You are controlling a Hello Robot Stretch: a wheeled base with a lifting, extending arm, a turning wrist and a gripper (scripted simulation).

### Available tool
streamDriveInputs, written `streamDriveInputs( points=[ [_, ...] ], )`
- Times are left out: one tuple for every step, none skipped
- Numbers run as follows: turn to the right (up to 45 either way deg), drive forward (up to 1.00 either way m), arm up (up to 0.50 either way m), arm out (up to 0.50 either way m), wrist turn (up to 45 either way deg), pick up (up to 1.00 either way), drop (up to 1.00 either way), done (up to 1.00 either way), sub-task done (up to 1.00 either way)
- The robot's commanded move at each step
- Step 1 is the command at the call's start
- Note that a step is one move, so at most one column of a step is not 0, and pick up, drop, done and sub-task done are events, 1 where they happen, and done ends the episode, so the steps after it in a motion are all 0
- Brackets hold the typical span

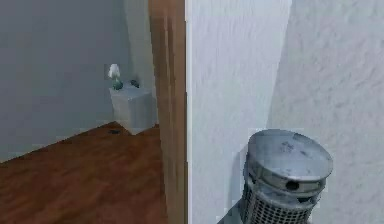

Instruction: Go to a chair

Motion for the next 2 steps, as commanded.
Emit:
streamDriveInputs(
  points=[
    [-45.0, 0.0, 0.0, 0.0, 0.0, 0.0, 0.0, 0.0, 0.0],
    [-45.0, 0.0, 0.0, 0.0, 0.0, 0.0, 0.0, 0.0, 0.0]
  ],
)
